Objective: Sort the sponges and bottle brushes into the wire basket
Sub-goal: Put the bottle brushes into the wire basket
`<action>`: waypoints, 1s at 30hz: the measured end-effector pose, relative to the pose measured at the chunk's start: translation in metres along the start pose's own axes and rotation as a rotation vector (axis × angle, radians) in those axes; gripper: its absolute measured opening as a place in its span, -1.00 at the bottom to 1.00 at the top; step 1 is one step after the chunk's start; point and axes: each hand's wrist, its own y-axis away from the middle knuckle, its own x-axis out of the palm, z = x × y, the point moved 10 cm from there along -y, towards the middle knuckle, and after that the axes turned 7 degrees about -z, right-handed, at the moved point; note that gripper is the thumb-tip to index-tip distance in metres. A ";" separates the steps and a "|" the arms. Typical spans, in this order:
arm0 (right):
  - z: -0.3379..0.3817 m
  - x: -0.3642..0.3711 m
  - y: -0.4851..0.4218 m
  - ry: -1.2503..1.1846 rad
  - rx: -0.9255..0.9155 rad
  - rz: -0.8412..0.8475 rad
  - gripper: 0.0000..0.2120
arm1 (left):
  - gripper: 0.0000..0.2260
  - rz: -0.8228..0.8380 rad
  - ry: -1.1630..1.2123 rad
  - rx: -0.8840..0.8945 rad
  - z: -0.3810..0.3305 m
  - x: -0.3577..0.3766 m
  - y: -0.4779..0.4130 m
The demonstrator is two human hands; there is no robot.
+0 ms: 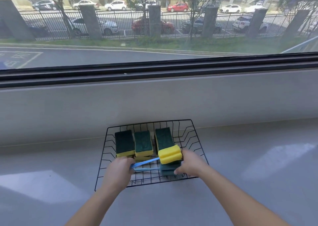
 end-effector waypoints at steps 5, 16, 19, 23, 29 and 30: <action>0.003 0.012 -0.013 0.073 -0.007 0.042 -0.30 | -0.83 -0.011 0.002 -0.024 0.008 0.003 0.001; -0.008 0.009 -0.013 0.065 -0.051 -0.017 -0.46 | -0.80 -0.003 -0.034 -0.003 0.000 0.007 -0.001; -0.013 0.007 -0.011 0.006 -0.029 -0.008 -0.60 | -0.79 0.021 -0.088 0.045 -0.010 0.011 -0.001; -0.019 0.000 -0.005 -0.048 -0.026 -0.043 -0.58 | -0.77 0.027 -0.089 0.085 -0.016 0.015 0.000; -0.030 -0.001 0.008 -0.171 0.002 -0.058 -0.40 | -0.74 0.085 -0.063 0.080 -0.014 0.025 0.002; -0.031 0.000 0.010 -0.180 0.007 -0.061 -0.41 | -0.73 0.091 -0.055 0.067 -0.013 0.026 0.001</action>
